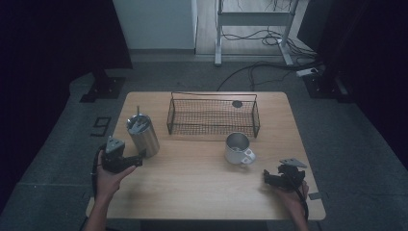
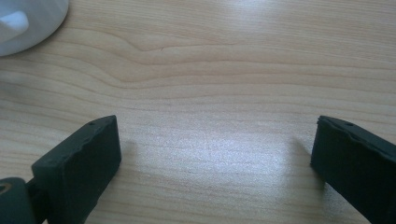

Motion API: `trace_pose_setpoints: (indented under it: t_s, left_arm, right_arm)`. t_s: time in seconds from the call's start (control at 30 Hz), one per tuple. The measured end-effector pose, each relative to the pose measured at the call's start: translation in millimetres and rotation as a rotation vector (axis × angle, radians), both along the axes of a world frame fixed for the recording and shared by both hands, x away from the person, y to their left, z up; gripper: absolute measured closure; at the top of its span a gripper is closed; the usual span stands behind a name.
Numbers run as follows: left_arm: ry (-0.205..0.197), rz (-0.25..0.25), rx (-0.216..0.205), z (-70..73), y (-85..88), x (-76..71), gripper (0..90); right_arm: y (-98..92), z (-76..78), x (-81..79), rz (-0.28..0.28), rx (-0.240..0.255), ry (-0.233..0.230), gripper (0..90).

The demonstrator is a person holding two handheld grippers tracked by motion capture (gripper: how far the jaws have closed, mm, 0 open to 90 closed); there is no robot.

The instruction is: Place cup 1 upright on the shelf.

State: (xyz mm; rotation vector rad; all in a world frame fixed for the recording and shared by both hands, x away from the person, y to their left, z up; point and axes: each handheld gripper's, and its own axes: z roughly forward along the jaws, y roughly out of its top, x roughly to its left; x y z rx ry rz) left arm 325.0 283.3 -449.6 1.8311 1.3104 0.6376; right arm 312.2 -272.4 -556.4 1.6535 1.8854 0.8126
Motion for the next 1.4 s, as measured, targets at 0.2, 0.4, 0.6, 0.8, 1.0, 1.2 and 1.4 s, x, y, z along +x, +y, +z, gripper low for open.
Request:
trace_pose_setpoints:
  t_s: [0.2,0.4,0.6,0.8,1.0,1.2,1.4]
  left_arm:
    - [0.002,0.002,0.012,-2.8,-0.1,8.2,7.2]
    - [0.005,0.015,0.011,-3.7,1.8,16.2,6.0]
    - [0.007,0.017,0.008,-3.5,2.0,23.9,5.8]
    - [0.014,0.029,0.01,-5.0,1.2,31.9,5.5]
    - [0.01,0.036,0.006,-5.0,2.2,39.0,5.6]
    - [-0.004,0.026,0.006,-3.8,0.0,43.3,5.3]
    - [-0.018,0.02,0.029,-2.6,-5.8,48.7,4.0]
  right_arm:
    - [-0.1,-0.1,0.0,0.001,-0.001,-0.001,1.3]
    - [-0.1,0.0,0.0,0.001,-0.001,-0.001,1.3]
    - [0.0,0.0,0.0,0.0,0.0,-0.001,1.3]
    - [0.0,0.0,0.0,0.0,0.0,0.0,1.3]
    - [0.0,0.0,0.0,-0.001,0.0,-0.002,1.7]
    - [-0.3,0.0,-0.1,-0.002,-0.002,-0.004,2.0]
    - [-0.3,0.0,-0.1,-0.002,-0.002,-0.004,2.0]
